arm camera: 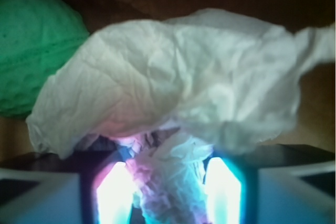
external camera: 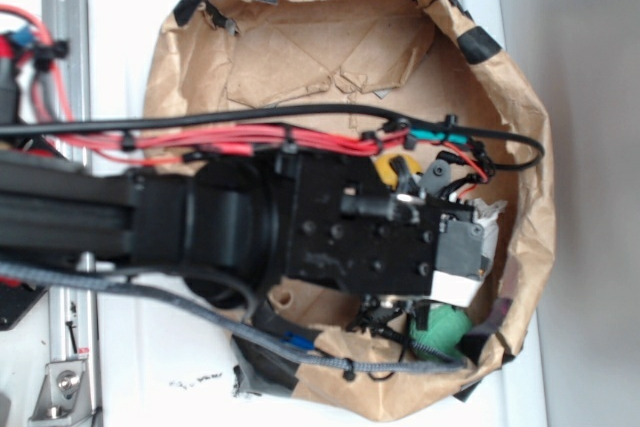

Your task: Grab the white paper.

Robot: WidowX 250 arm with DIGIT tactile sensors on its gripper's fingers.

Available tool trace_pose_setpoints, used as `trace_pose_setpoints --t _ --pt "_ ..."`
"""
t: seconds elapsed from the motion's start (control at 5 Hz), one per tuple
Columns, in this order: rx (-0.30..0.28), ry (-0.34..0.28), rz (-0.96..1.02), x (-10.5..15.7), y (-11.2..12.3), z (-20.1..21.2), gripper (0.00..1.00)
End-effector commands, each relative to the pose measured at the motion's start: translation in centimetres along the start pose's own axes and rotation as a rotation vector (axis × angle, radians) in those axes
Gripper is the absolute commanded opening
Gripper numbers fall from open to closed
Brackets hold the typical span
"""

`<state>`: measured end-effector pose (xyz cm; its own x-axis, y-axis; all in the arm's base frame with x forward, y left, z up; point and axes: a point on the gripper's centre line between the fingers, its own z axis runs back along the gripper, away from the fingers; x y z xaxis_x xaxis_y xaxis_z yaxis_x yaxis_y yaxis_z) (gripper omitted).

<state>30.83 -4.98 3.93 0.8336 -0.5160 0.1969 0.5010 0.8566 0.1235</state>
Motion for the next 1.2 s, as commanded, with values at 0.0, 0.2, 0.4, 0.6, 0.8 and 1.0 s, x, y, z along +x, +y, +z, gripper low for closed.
trace_pose_setpoints --t 0.0,0.2,0.4,0.6,0.8,1.0 --pt "0.041 -0.042 0.029 0.9 1.0 4.4 0.00" --pt "0.073 -0.031 0.112 -0.5 1.8 8.6 0.00" --pt "0.113 -0.086 0.237 -2.5 2.2 13.2 0.00" --pt "0.156 0.004 0.443 -4.5 1.7 16.0 0.00" --pt "0.172 0.009 0.525 -5.1 1.0 16.9 0.00" --pt "0.164 0.053 0.591 -5.3 1.8 16.6 0.00"
